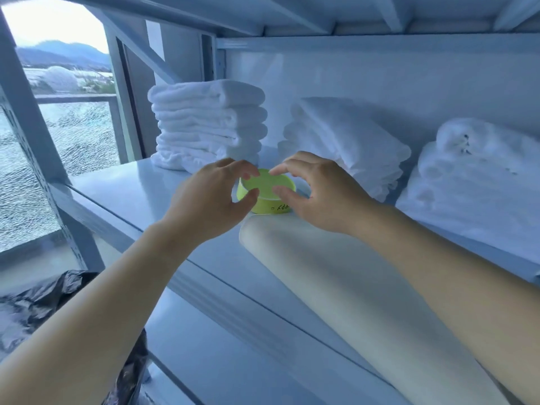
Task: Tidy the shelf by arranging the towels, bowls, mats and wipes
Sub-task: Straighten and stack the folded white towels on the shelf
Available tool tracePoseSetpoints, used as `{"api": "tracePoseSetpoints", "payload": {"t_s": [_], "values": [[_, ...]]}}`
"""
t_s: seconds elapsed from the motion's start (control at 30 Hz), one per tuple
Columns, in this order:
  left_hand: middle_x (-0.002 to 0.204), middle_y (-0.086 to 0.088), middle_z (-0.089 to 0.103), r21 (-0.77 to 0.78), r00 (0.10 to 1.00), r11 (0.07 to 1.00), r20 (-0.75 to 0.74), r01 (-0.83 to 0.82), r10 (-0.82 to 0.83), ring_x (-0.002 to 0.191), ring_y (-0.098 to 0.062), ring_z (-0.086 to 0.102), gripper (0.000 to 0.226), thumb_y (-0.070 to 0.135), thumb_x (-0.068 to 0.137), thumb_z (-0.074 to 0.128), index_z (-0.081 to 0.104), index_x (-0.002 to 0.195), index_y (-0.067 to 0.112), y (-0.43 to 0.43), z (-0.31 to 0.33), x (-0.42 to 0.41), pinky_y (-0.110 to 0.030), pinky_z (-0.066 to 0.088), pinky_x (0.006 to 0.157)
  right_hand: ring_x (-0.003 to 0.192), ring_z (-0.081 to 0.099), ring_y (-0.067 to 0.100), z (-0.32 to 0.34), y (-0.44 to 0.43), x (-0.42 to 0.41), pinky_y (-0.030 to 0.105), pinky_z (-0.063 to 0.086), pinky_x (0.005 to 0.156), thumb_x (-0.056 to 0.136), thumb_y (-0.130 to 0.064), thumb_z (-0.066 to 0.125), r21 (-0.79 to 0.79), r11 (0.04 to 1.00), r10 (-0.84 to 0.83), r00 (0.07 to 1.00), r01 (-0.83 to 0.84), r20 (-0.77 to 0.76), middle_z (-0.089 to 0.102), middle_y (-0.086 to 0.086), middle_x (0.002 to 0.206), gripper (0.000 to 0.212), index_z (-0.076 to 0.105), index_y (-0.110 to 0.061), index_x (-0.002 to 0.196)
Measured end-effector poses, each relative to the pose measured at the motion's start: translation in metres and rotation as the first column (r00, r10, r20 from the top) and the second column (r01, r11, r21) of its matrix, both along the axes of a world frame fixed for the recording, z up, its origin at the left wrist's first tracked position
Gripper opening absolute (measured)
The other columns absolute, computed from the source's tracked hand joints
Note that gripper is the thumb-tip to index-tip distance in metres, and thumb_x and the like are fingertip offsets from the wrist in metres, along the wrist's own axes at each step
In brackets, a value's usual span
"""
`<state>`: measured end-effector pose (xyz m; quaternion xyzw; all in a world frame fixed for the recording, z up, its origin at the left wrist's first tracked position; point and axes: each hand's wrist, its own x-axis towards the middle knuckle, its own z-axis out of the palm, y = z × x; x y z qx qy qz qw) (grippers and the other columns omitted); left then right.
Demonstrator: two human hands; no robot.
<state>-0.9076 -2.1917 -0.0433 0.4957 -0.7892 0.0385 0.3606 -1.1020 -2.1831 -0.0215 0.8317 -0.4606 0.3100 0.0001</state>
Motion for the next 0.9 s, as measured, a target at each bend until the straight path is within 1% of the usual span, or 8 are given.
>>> {"api": "tracePoseSetpoints", "payload": {"t_s": [0.07, 0.13, 0.2, 0.33, 0.43, 0.5, 0.67, 0.9], "values": [[0.109, 0.014, 0.061, -0.005, 1.000, 1.000, 0.023, -0.009, 0.009, 0.087, -0.013, 0.057, 0.024, 0.037, 0.086, 0.056, 0.058, 0.110, 0.033, -0.007, -0.001, 0.008, -0.033, 0.049, 0.066, 0.101, 0.055, 0.010, -0.002, -0.007, 0.005, 0.038, 0.048, 0.086, 0.089, -0.044, 0.052, 0.005, 1.000, 0.008, 1.000, -0.008, 0.010, 0.057, -0.012, 0.112, 0.029, 0.061, -0.028, 0.112], [0.110, 0.015, 0.060, -0.008, 0.997, 0.999, 0.061, -0.039, 0.039, 0.073, -0.010, 0.048, 0.024, 0.037, 0.087, 0.056, 0.058, 0.110, 0.033, -0.016, -0.003, 0.019, -0.027, 0.041, 0.060, 0.101, 0.055, 0.010, -0.004, -0.017, 0.014, 0.038, 0.048, 0.085, 0.089, -0.040, 0.054, 0.003, 1.000, 0.013, 1.000, -0.013, 0.005, 0.058, -0.012, 0.111, 0.026, 0.061, -0.027, 0.111], [0.111, 0.016, 0.060, -0.010, 0.992, 0.997, 0.097, -0.074, 0.074, 0.068, -0.008, 0.041, 0.025, 0.038, 0.087, 0.055, 0.058, 0.111, 0.032, -0.027, -0.003, 0.032, -0.025, 0.035, 0.059, 0.102, 0.054, 0.009, -0.004, -0.027, 0.024, 0.037, 0.048, 0.085, 0.090, -0.038, 0.054, -0.010, 1.000, 0.006, 1.000, -0.006, -0.013, 0.057, -0.012, 0.112, 0.026, 0.060, -0.027, 0.112], [0.110, 0.016, 0.059, 0.013, 0.988, 0.996, 0.128, -0.087, 0.085, 0.077, -0.011, 0.048, 0.025, 0.038, 0.087, 0.053, 0.057, 0.111, 0.032, -0.051, -0.003, 0.059, -0.026, 0.034, 0.061, 0.106, 0.053, 0.009, -0.002, -0.047, 0.043, 0.036, 0.047, 0.087, 0.090, -0.037, 0.054, 0.002, 1.000, -0.001, 1.000, 0.001, -0.026, 0.055, -0.011, 0.116, 0.030, 0.058, -0.026, 0.118], [0.111, 0.015, 0.059, 0.035, 0.983, 0.994, 0.160, -0.102, 0.095, 0.073, -0.010, 0.041, 0.027, 0.038, 0.088, 0.054, 0.055, 0.114, 0.031, -0.073, -0.007, 0.071, -0.026, 0.033, 0.058, 0.106, 0.052, 0.009, 0.000, -0.061, 0.053, 0.036, 0.046, 0.088, 0.090, -0.036, 0.055, 0.006, 1.000, -0.014, 0.999, 0.014, -0.039, 0.055, -0.010, 0.116, 0.031, 0.058, -0.024, 0.118], [0.113, 0.014, 0.058, 0.073, 0.980, 0.991, 0.175, -0.108, 0.094, 0.075, -0.011, 0.045, 0.030, 0.037, 0.088, 0.054, 0.053, 0.117, 0.031, -0.091, -0.012, 0.080, -0.026, 0.034, 0.059, 0.104, 0.052, 0.009, -0.001, -0.071, 0.059, 0.035, 0.047, 0.087, 0.089, -0.036, 0.055, 0.014, 1.000, -0.027, 0.998, 0.027, -0.052, 0.055, -0.010, 0.116, 0.031, 0.059, -0.025, 0.118], [0.116, 0.013, 0.058, 0.136, 0.956, 0.977, 0.265, -0.165, 0.125, 0.096, -0.015, 0.057, 0.032, 0.037, 0.087, 0.052, 0.051, 0.119, 0.031, -0.134, -0.024, 0.111, -0.026, 0.037, 0.064, 0.103, 0.054, 0.010, -0.005, -0.098, 0.076, 0.035, 0.047, 0.085, 0.089, -0.038, 0.054, 0.042, 0.997, -0.054, 0.994, 0.059, -0.100, 0.055, -0.011, 0.117, 0.030, 0.058, -0.025, 0.116], [0.117, 0.010, 0.058, 0.119, 0.949, 0.977, 0.281, -0.179, 0.140, 0.098, -0.017, 0.058, 0.034, 0.035, 0.088, 0.052, 0.050, 0.121, 0.029, -0.164, -0.036, 0.135, -0.026, 0.035, 0.066, 0.108, 0.053, 0.019, -0.017, -0.137, 0.111, 0.038, 0.048, 0.085, 0.089, -0.037, 0.054, 0.078, 0.992, -0.090, 0.984, 0.103, -0.157, 0.055, -0.005, 0.118, 0.030, 0.058, -0.024, 0.116]]}}
